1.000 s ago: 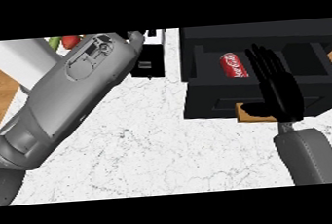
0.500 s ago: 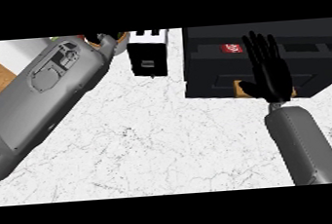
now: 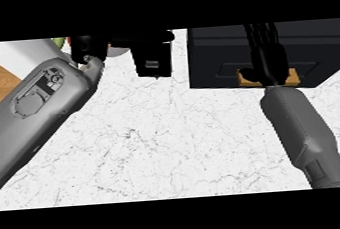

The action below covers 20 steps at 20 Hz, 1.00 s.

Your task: Pick up the can, place it into the drawer and close the drawer

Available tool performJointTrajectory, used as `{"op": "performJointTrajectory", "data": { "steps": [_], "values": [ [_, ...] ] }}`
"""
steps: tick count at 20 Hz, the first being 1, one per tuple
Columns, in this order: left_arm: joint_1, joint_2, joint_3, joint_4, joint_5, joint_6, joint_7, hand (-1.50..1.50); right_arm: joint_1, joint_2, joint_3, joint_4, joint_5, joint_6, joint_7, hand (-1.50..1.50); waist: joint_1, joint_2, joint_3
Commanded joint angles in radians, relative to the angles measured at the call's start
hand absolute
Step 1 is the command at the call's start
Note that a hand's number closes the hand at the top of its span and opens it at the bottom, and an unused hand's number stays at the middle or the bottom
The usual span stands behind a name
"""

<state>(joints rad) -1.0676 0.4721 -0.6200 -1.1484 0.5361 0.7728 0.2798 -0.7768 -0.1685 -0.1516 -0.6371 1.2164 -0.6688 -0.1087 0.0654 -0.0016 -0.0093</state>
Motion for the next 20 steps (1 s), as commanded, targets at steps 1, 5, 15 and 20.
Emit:
{"op": "performJointTrajectory", "data": {
  "steps": [1,5,15,20],
  "values": [
    [0.064,0.030,0.007,-0.076,-0.006,-0.005,0.010,-1.50,-0.151,0.006,-0.030,0.147,0.008,-0.008,0.031,-1.50,0.023,0.018,0.011],
    [0.137,0.040,0.005,-0.126,-0.030,0.001,-0.026,-1.50,-0.218,-0.019,-0.060,0.242,0.008,-0.041,0.029,-1.50,0.024,0.021,0.011],
    [0.180,0.038,0.023,-0.167,-0.059,-0.011,-0.035,-1.50,-0.340,-0.026,-0.097,0.374,0.012,-0.081,0.023,-1.50,0.019,0.033,0.012],
    [0.228,0.049,-0.002,-0.251,-0.075,0.008,-0.009,-1.50,-0.358,-0.060,-0.135,0.400,-0.028,-0.042,-0.062,-1.50,0.039,0.034,0.013]
  ]
}}
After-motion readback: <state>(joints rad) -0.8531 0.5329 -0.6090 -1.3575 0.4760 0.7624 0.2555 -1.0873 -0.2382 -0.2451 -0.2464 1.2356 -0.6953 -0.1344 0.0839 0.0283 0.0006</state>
